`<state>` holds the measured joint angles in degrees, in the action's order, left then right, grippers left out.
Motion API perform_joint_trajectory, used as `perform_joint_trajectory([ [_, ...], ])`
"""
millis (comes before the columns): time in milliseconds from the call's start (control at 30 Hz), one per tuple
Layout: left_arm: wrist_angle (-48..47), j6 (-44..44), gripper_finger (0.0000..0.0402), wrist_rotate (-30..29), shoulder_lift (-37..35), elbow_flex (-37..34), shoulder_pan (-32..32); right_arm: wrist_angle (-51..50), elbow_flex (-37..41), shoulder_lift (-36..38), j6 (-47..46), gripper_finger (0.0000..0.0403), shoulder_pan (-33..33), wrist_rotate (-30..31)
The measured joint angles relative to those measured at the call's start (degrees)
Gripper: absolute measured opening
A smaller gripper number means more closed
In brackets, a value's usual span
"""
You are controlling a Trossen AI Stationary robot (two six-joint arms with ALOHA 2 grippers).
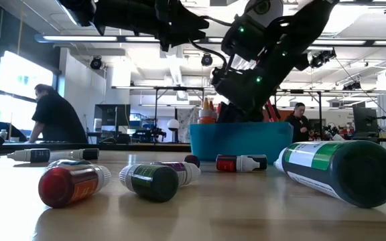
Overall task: Pick & Place food coloring
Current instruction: Put the big red food coloring bottle into the blue container
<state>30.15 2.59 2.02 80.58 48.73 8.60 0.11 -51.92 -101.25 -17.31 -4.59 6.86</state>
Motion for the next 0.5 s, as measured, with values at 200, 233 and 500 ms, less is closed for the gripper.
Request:
perform_joint_trajectory([
  [200, -0.2, 0.0, 0.0209, 0.0, 0.0, 0.0, 0.0, 0.1, 0.0, 0.0, 0.9, 0.0, -1.3, 0.7],
  [233, -0.2, 0.0, 0.0209, 0.0, 0.0, 0.0, 0.0, 0.2, 0.0, 0.0, 1.0, 0.0, -1.4, 0.8],
  [500, -1.0, 0.0, 0.0209, 0.0, 0.0, 0.0, 0.0, 0.3, 0.0, 0.0, 2.7, 0.0, -1.6, 0.6],
])
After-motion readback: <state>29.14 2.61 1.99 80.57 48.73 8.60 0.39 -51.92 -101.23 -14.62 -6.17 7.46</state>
